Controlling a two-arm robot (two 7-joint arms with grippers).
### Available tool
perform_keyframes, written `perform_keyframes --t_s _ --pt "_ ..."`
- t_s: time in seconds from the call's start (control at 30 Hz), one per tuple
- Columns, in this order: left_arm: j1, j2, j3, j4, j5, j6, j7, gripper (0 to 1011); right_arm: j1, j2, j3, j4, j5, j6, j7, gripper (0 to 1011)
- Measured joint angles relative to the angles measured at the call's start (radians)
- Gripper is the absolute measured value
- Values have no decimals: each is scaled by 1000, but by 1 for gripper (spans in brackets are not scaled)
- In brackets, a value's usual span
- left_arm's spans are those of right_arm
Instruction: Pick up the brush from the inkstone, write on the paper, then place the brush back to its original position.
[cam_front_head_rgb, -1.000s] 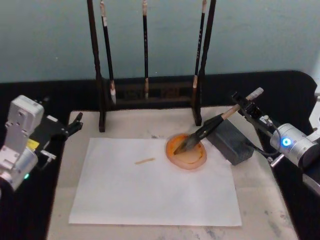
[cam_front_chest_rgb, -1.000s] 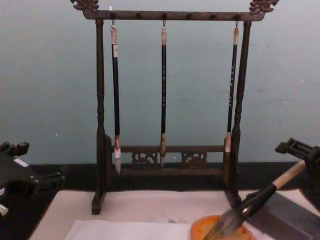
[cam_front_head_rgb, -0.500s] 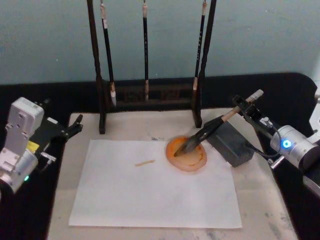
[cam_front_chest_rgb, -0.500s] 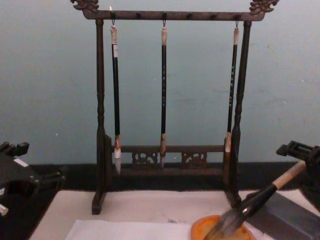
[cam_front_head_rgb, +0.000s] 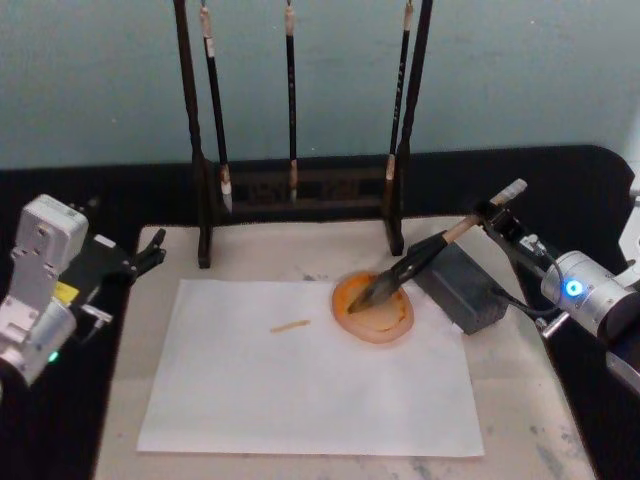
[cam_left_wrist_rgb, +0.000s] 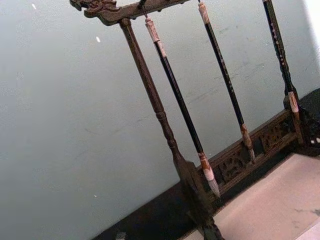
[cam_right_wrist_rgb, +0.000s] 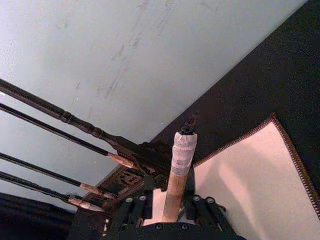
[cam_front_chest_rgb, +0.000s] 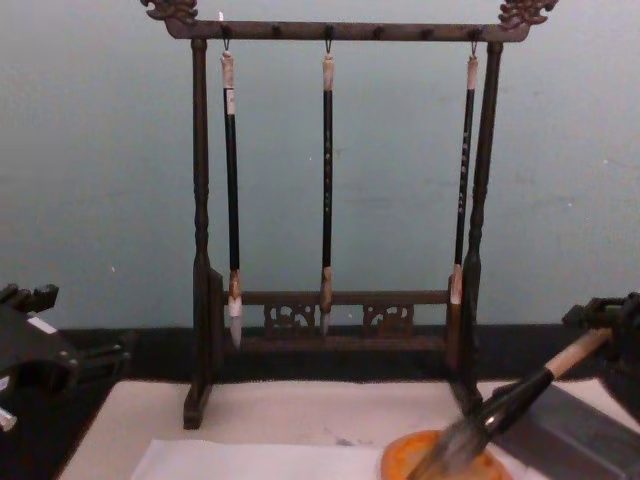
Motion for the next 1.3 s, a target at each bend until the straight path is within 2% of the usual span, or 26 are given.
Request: perform_keyframes --t_s 0.17,0.27,0.87,1.17,1.3 --pt "0 0 0 0 0 0 0 1010 0 0 0 0 0 0 0 211" --pt "0 0 0 0 0 0 0 1010 0 0 0 0 0 0 0 163" --pt "0 0 0 0 0 0 0 1010 1 6 -9 0 0 -16 10 163" --pt "0 0 0 0 0 0 0 1010 13 26 -40 -21 -7 -62 46 163" --pt "0 0 0 0 0 0 0 1010 20 44 -63 -40 -27 -87 68 163"
